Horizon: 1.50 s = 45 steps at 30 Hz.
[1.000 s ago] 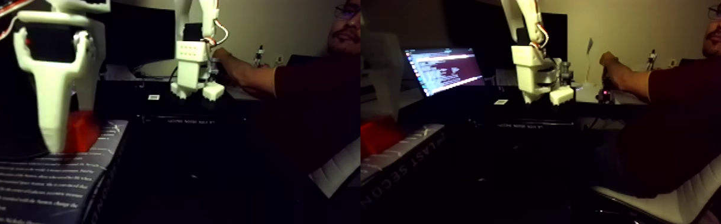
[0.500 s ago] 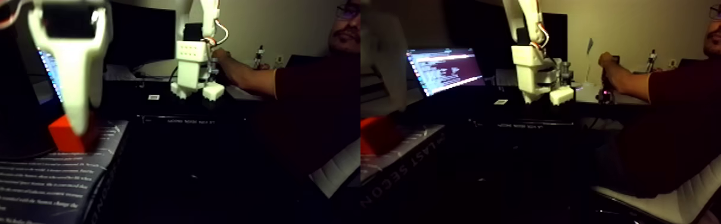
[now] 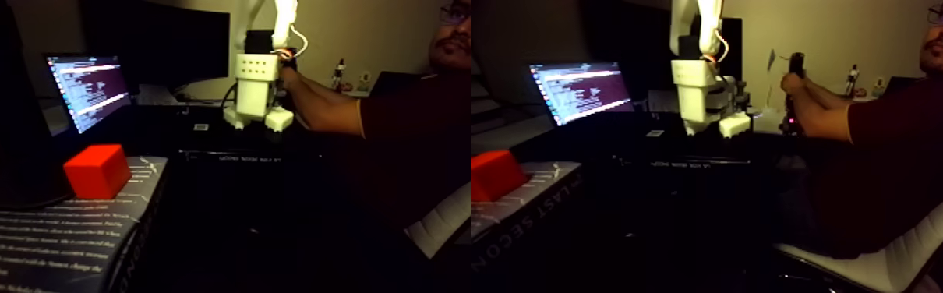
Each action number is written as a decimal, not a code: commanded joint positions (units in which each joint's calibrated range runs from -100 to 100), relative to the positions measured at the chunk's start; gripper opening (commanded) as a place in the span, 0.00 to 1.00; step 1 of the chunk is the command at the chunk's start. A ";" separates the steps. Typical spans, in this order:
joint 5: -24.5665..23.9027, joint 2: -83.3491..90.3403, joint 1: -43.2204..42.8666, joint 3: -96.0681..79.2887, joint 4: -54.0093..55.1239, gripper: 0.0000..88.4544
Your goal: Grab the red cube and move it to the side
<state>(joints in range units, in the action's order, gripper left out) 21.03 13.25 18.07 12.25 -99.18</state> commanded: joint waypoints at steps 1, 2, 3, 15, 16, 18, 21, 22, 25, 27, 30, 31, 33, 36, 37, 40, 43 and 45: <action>-5.35 7.50 -6.66 0.49 -0.73 0.00; -6.54 9.44 -9.16 -0.60 -0.73 0.02; -7.57 11.62 -11.24 -2.32 -0.73 0.03; -20.19 39.10 -19.90 -50.21 19.54 0.01; -20.35 41.37 -20.40 -55.47 22.07 0.01; -20.41 46.08 -21.65 -65.45 26.21 0.01; -20.41 53.39 -22.98 -78.51 30.35 0.01; -20.41 55.82 -22.90 -81.77 31.28 0.01; -20.14 63.39 -22.48 -88.94 32.80 0.01; -20.25 67.50 -22.57 -92.75 33.14 0.01; -20.08 72.55 -22.65 -97.56 33.14 0.01; -20.14 73.81 -22.65 -99.37 33.22 0.01; -20.14 76.83 -22.48 -102.55 33.14 0.01; -20.25 80.11 -22.32 -104.72 32.46 0.01; -20.25 81.20 -22.23 -104.99 32.38 0.01; -20.03 84.06 -22.23 -105.63 31.62 0.01; -19.92 85.91 -22.90 -106.17 30.52 0.01; -19.92 86.16 -22.90 -106.17 30.52 0.01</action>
<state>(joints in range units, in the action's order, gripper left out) 0.89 98.91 -4.48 -94.10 -68.01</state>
